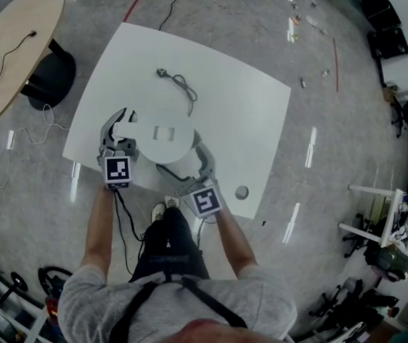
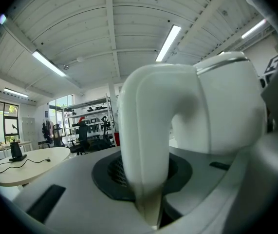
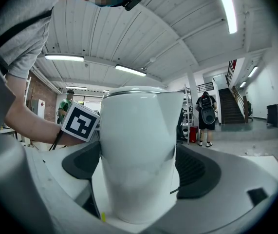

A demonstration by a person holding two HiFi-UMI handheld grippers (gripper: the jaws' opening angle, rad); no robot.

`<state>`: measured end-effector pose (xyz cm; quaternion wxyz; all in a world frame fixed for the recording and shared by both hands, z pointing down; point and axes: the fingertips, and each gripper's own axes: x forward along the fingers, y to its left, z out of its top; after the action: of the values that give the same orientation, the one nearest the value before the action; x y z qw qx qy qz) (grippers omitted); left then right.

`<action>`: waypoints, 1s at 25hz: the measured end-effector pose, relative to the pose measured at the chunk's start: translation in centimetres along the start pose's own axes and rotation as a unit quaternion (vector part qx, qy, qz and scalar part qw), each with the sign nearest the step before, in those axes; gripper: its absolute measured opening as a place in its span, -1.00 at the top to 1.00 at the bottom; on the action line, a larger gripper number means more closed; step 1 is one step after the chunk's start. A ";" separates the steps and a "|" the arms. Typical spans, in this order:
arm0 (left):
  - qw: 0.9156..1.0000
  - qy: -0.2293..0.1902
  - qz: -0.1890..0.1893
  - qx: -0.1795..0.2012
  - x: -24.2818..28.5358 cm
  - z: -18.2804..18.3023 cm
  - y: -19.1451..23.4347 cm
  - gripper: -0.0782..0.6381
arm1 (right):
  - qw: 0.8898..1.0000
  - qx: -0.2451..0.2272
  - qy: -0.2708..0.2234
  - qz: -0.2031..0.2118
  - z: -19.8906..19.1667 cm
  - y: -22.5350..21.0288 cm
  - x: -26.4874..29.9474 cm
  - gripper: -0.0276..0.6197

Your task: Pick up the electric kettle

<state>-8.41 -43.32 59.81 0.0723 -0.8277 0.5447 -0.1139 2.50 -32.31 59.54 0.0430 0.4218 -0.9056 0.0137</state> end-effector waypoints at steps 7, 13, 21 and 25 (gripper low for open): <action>0.999 -0.033 0.000 -0.022 0.0 0.6 0.1 0.66 | 1.000 0.005 -0.002 0.000 0.0 0.1 0.2 -0.58; 0.998 -0.045 0.035 -0.040 -0.6 1.2 0.3 0.66 | 1.000 0.014 -0.009 -0.006 0.4 0.0 -0.2 -0.58; 0.997 -0.046 0.037 -0.052 -1.1 2.6 0.4 0.65 | 0.999 0.020 -0.033 -0.008 1.9 0.2 -0.5 -0.58; 0.996 -0.052 0.038 -0.060 -1.8 4.3 0.8 0.65 | 0.999 0.018 -0.038 -0.012 3.7 0.6 -1.1 -0.58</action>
<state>-8.62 -42.01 55.26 0.0546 -0.8141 0.5771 -0.0348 2.52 -31.36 55.73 0.0012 0.4335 -0.9011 0.0140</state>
